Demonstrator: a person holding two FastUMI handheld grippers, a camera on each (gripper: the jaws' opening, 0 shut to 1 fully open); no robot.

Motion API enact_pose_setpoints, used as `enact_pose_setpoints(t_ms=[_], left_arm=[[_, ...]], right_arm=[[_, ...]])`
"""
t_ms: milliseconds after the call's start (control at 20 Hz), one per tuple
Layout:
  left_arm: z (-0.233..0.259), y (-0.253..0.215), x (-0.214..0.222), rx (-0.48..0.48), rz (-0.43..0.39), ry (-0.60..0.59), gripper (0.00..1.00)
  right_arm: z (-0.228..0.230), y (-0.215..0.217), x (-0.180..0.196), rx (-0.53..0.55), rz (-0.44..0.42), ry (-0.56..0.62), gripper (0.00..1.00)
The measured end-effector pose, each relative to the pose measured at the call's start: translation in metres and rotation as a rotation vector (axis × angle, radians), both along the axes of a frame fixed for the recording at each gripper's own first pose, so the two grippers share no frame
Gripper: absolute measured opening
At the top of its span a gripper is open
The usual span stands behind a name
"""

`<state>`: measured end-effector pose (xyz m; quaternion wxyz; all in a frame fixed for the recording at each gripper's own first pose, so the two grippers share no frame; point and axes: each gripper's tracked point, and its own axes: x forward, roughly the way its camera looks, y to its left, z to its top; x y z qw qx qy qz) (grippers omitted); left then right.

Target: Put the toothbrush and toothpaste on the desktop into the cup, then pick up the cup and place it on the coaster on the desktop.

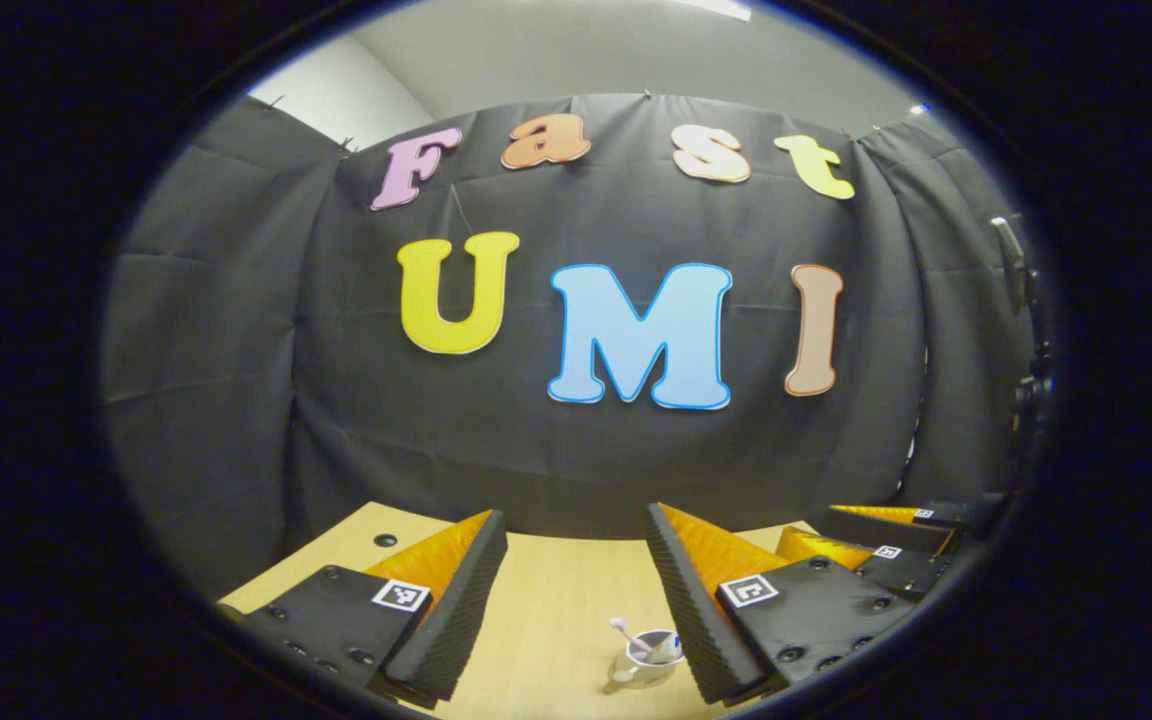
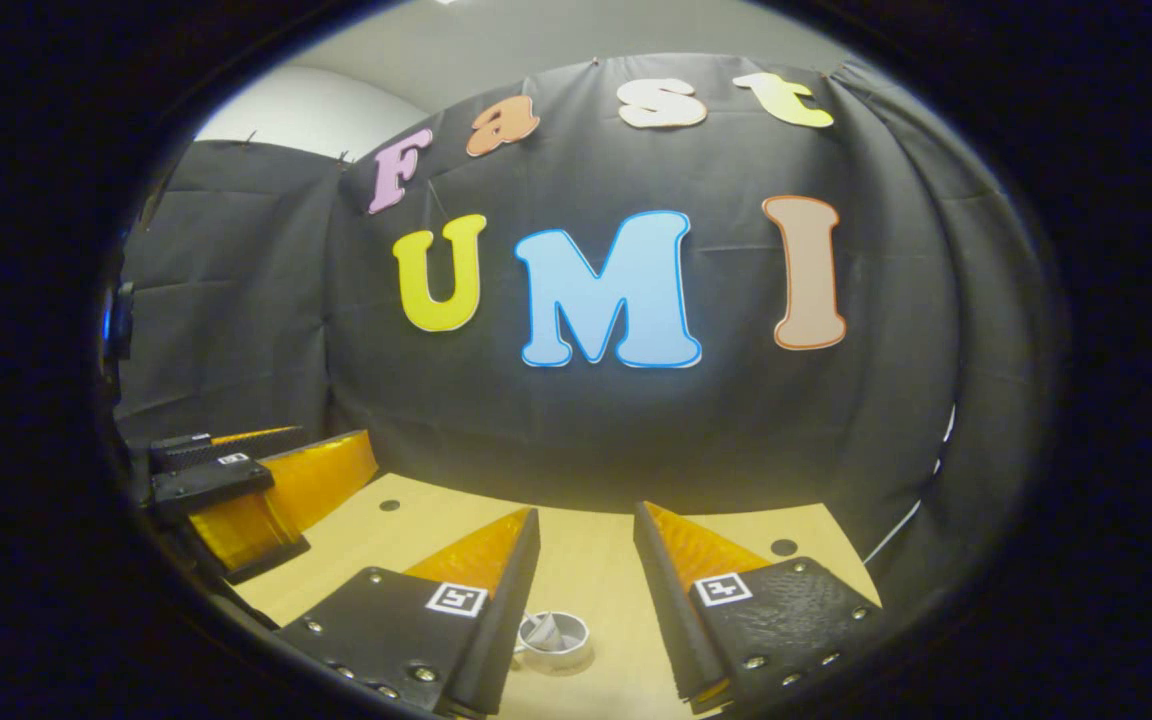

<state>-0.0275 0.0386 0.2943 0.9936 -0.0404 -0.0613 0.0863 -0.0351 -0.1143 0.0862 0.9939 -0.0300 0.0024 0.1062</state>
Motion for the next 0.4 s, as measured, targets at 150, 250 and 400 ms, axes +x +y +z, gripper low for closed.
enact_pose_setpoints(t_ms=[150,250,400], left_arm=[[-0.002,-0.001,0.006,-0.009,-0.004,0.008,0.89],[-0.003,-0.002,0.009,-0.011,-0.016,0.014,0.89],[-0.005,-0.008,0.014,0.009,-0.036,0.013,0.89]], right_arm=[[0.003,-0.002,0.0,-0.015,-0.009,-0.006,0.61],[0.002,-0.004,-0.003,-0.02,-0.016,-0.013,0.61],[0.004,-0.006,-0.002,-0.009,-0.03,-0.019,0.61]])
